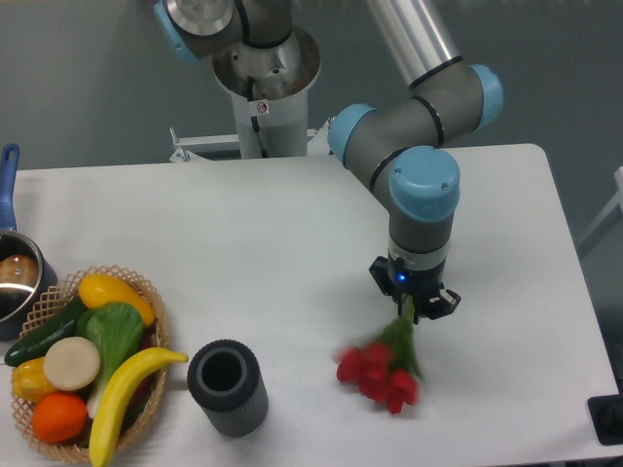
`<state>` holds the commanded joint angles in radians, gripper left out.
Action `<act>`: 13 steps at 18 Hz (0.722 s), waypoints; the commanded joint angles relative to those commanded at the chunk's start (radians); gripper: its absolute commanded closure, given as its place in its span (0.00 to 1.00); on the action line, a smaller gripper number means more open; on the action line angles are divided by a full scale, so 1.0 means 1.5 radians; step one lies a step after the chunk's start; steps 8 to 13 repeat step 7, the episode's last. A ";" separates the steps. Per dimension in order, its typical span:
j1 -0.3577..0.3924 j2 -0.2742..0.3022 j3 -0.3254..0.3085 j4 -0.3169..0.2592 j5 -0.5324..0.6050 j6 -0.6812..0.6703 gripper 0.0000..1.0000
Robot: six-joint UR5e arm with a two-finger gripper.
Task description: Place the flowers on the table
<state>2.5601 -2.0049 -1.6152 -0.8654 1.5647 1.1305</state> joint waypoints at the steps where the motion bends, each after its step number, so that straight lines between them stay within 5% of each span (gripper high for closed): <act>1: 0.007 0.001 -0.002 0.001 -0.001 0.000 0.00; 13: 0.051 0.011 0.010 0.012 -0.040 0.007 0.00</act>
